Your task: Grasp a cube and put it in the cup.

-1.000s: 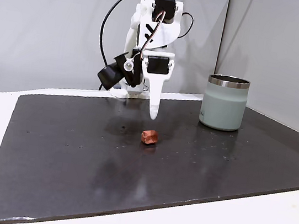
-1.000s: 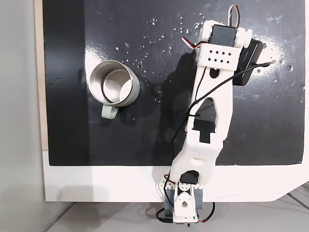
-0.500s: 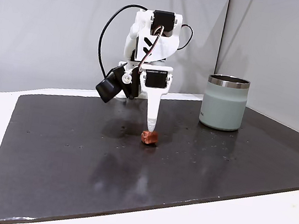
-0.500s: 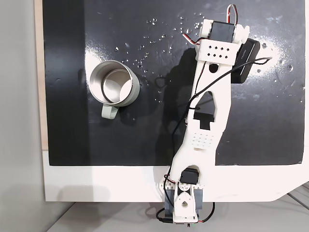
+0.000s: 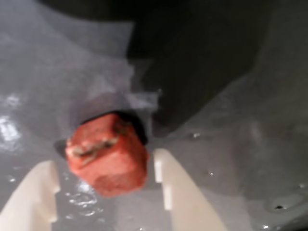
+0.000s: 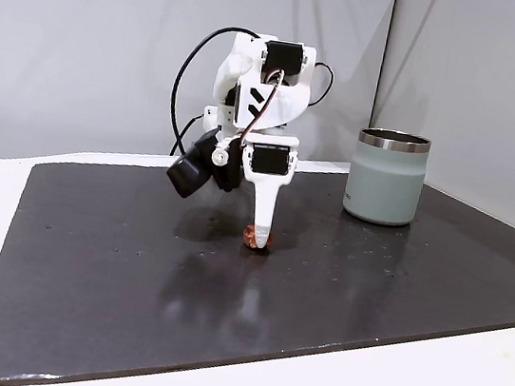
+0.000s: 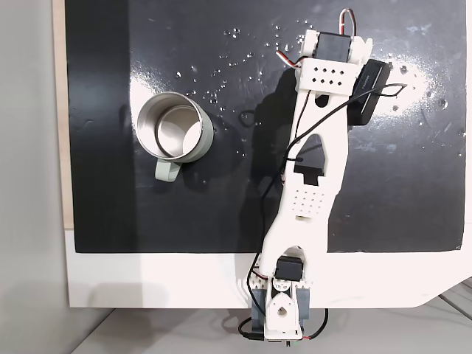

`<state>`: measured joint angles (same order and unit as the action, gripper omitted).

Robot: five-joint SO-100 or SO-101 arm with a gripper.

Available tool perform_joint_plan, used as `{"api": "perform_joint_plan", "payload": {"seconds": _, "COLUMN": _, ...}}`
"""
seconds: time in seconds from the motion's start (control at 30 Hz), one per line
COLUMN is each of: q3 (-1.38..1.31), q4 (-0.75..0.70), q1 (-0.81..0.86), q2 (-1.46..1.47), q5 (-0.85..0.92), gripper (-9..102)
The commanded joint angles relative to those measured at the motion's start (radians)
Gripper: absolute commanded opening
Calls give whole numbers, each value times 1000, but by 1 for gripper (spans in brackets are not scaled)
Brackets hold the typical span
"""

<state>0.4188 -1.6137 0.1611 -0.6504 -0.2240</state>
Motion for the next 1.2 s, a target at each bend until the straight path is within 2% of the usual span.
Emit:
{"api": "perform_joint_plan", "payload": {"seconds": 0.0, "q3": -63, "q4": -14, "q1": -9, "q2": -11, "q5": -2, "gripper": 21}}
{"api": "perform_joint_plan", "payload": {"seconds": 0.13, "q3": -66, "q4": -14, "q1": -12, "q2": -11, "q5": -2, "gripper": 20}}
{"api": "perform_joint_plan", "payload": {"seconds": 0.33, "q3": -66, "q4": -18, "q1": -9, "q2": -9, "q5": 0, "gripper": 5}}
{"api": "perform_joint_plan", "payload": {"seconds": 0.43, "q3": -66, "q4": -20, "q1": -6, "q2": -12, "q5": 0, "gripper": 1}}
{"api": "perform_joint_plan", "payload": {"seconds": 0.77, "q3": -51, "q4": -29, "q1": -11, "q2": -66, "q5": 3, "gripper": 0}}
{"api": "perform_joint_plan", "payload": {"seconds": 1.17, "q3": 123, "q4": -9, "q1": -35, "q2": -437, "q5": -15, "gripper": 0}}
